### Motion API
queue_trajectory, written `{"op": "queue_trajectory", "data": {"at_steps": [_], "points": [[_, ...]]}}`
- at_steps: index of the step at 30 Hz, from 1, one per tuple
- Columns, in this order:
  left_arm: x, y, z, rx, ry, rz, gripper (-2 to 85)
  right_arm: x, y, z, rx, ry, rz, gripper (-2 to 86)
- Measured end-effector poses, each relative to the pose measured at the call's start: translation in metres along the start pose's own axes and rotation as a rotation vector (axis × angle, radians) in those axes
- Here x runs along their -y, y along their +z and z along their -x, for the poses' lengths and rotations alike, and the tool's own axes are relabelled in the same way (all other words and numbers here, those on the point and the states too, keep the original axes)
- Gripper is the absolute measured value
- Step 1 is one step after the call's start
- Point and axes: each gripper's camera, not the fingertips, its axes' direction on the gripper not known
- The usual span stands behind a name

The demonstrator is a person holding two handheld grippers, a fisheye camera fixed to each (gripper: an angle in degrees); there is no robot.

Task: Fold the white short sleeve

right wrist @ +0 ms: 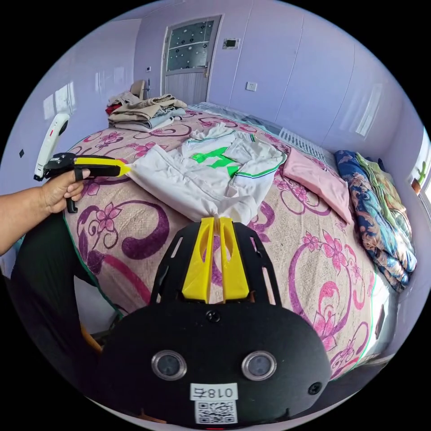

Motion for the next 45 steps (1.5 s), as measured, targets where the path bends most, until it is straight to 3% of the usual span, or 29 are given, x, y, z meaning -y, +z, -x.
{"op": "queue_trajectory", "data": {"at_steps": [6,10,16,23,27,29,33,38,43,45], "points": [[-0.001,-0.022,-0.035,-0.005,0.157,0.042,-0.6,-0.021,-0.04,0.008,0.038,-0.06,-0.08,0.7],[-0.02,-0.02,-0.042,0.049,0.174,0.171,-0.2,-0.062,-0.033,0.026,0.048,-0.144,0.087,-0.1],[0.004,-0.051,-0.001,-0.021,-0.079,0.006,4.5,-0.081,-0.052,-0.008,0.125,0.091,0.029,5.2],[0.105,0.036,0.003,-0.139,-0.167,0.103,14.0,-0.007,-0.004,-0.055,0.237,0.278,0.033,12.2],[0.14,0.087,-0.02,-0.166,-0.168,0.216,10.8,0.013,0.038,-0.059,0.306,0.358,0.205,9.1],[0.147,0.089,-0.036,-0.076,-0.151,0.22,6.1,0.018,0.039,-0.051,0.293,0.347,0.212,3.8],[0.143,0.045,-0.08,-0.061,-0.018,0.022,2.1,0.021,0.001,-0.028,0.206,0.241,0.062,1.6],[0.101,-0.022,-0.127,-0.103,0.256,-0.129,1.4,-0.009,-0.061,0.024,0.186,-0.096,-0.126,0.5],[0.058,-0.046,-0.191,-0.1,0.617,0.093,1.7,-0.054,-0.081,0.082,0.104,-0.451,0.002,0.3],[0.033,-0.032,-0.224,-0.046,0.856,0.322,3.2,-0.07,-0.073,0.098,0.116,-0.577,0.117,0.4]]}}
